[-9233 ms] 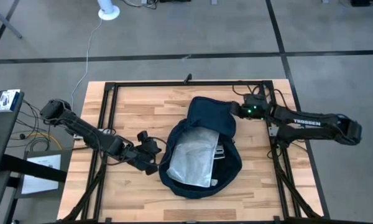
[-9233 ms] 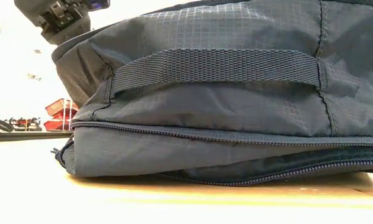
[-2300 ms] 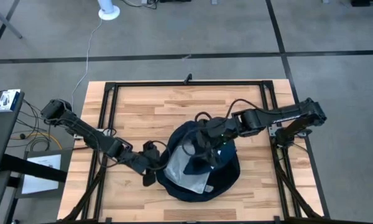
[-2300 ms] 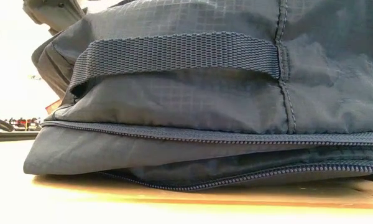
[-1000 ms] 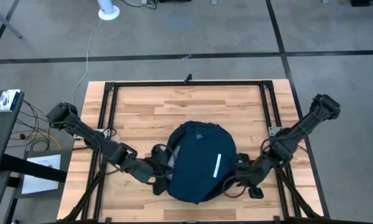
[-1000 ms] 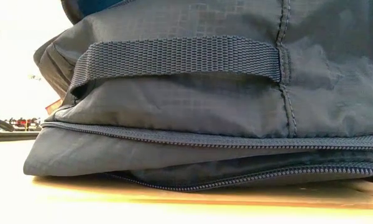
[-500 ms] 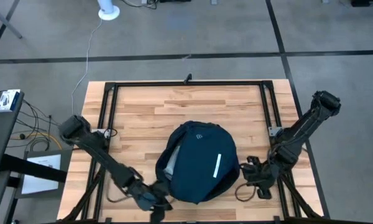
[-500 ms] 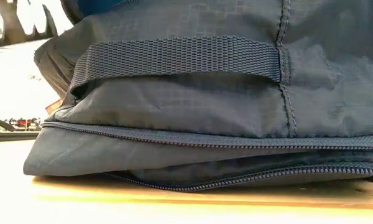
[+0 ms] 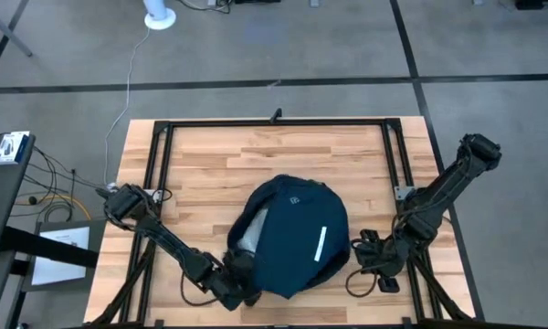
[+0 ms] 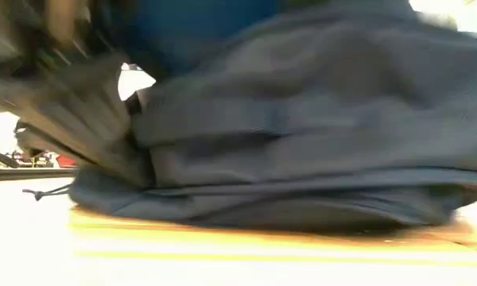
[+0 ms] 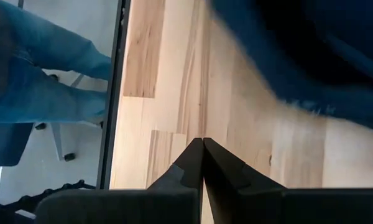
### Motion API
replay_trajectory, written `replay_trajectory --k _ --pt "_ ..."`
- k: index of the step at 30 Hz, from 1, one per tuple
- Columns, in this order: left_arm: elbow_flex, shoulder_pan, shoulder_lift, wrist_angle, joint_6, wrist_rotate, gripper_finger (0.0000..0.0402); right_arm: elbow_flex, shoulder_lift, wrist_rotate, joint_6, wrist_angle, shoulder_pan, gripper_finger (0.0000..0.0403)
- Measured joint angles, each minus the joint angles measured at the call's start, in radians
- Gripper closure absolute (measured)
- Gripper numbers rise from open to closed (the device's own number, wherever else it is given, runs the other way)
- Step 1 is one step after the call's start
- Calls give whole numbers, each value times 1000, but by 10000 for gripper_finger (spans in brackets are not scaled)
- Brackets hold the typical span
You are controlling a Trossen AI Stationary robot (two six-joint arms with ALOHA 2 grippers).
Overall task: Unpack backpack
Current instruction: Close the dark blue backpack
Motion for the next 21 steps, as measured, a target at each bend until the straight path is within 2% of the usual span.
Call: replay_trajectory --k 3,5,7,10,13,18,21 --pt "0 55 -8 -239 -56 -77 402 0 0 1 4 4 9 403" --pt "-2 100 -26 -382 -65 -59 402 0 0 14 16 3 10 403" --pt "-2 132 -63 -452 -28 -28 402 0 0 45 32 3 10 403" --pt "-2 156 -138 -490 78 33 402 0 0 113 62 -5 10 403" --pt "-2 162 -230 -510 116 83 402 0 0 172 121 -36 10 403" --pt "-1 145 -398 -471 131 175 402 0 0 209 342 -195 10 403" --pt "-1 136 -464 -419 192 171 402 -1 0 220 466 -303 8 403"
